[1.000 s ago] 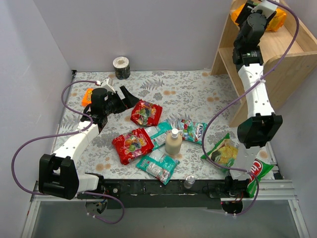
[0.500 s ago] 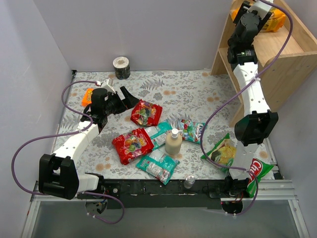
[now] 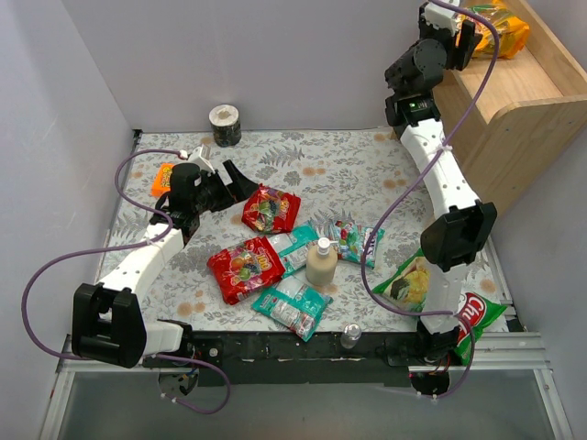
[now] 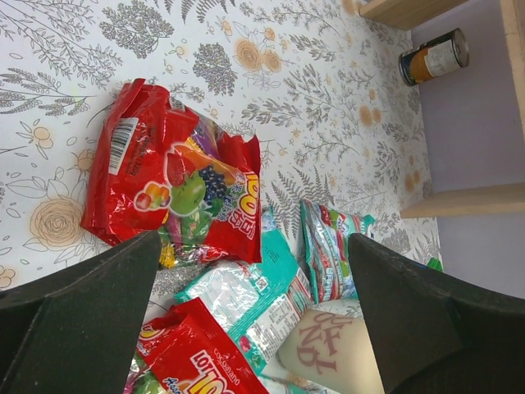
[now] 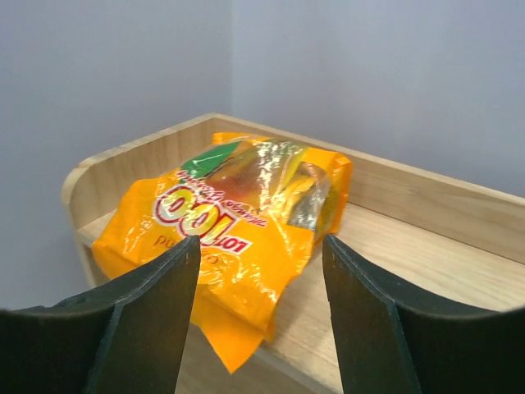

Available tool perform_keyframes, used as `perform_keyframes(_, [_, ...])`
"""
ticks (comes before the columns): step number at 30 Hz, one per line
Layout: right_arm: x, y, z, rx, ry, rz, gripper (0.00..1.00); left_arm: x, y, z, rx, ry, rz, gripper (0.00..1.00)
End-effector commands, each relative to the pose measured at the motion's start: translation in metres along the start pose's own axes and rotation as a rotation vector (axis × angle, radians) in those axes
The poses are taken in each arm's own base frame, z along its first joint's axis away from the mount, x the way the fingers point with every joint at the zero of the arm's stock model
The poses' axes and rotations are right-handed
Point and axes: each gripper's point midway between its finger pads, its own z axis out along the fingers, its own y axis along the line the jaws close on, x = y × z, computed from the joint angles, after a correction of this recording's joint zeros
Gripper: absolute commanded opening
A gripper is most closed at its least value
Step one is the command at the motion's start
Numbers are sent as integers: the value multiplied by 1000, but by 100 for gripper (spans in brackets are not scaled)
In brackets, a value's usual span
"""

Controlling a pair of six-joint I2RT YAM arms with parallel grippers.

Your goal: Place and organize the candy bags onto the shelf

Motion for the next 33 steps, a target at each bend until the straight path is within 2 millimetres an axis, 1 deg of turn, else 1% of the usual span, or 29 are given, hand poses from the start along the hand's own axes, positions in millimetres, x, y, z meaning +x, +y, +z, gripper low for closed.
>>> perform_keyframes(1, [-28, -51, -7, 195, -5, -23, 69, 0, -9, 0, 24, 10, 18, 98])
perform_keyframes(2, [-25, -54, -9, 204, 9, -29, 69, 0, -9, 0, 25, 11, 17, 98])
perform_keyframes(3, [-30, -60, -10, 207, 7, -17, 68, 0, -10, 0, 25, 11, 17, 98])
perform_keyframes(4, [-21, -56, -12, 196, 17, -41, 69, 1, -9, 1, 24, 12, 16, 98])
perform_keyframes(5, [-18, -55, -12, 183, 26, -53, 69, 1, -10, 1, 26, 14, 19, 98])
perform_keyframes(6, [-19, -56, -14, 173, 28, -3, 70, 1, -9, 1, 23, 11, 17, 98])
perform_keyframes(7, [-15, -53, -14, 159, 38, 2, 70, 1, -9, 1, 23, 13, 18, 98])
perform_keyframes(8, [-4, -47, -15, 132, 64, -39, 70, 1, -10, 1, 25, 13, 20, 98])
perform_keyframes(9, [-5, -48, -16, 127, 68, 25, 70, 1, -10, 1, 25, 13, 21, 98])
perform_keyframes(10, [-3, -44, -16, 105, 69, 37, 70, 1, -10, 1, 25, 13, 21, 98])
perform_keyframes(11, [6, -41, -17, 82, 99, 2, 70, 1, -10, 1, 26, 12, 21, 98])
perform_keyframes(13, [11, -37, -15, 64, 114, 62, 68, 1, -10, 0, 25, 10, 25, 98])
perform_keyframes(14, [17, -34, -15, 50, 135, 51, 67, 2, -9, 0, 22, 11, 24, 98])
perform_keyframes(15, [20, -33, -13, 42, 144, 59, 66, 1, -9, 0, 21, 8, 26, 98])
perform_keyframes(16, [28, -28, -11, 21, 162, 83, 65, 2, -8, -1, 19, 8, 26, 98])
perform_keyframes(21, [46, -25, 5, -9, 194, 139, 61, 2, -7, -1, 15, 8, 25, 98])
perform_keyframes(23, [51, -19, 10, -39, 191, 147, 60, 2, -8, -1, 16, 9, 27, 98])
perform_keyframes(25, [49, -15, 17, -69, 180, 168, 61, 1, -8, -1, 16, 7, 27, 98])
perform_keyframes(26, [55, -10, 20, -80, 184, 178, 61, 2, -8, 0, 14, 9, 25, 98])
perform_keyframes(28, [53, -7, 28, -110, 176, 188, 61, 1, -8, -1, 13, 8, 25, 98])
perform_keyframes(29, [58, -1, 29, -123, 181, 208, 61, 0, -9, -1, 14, 5, 26, 98])
perform_keyframes(33, [64, 16, 32, -211, 174, 216, 60, 0, -7, 0, 8, 5, 25, 98])
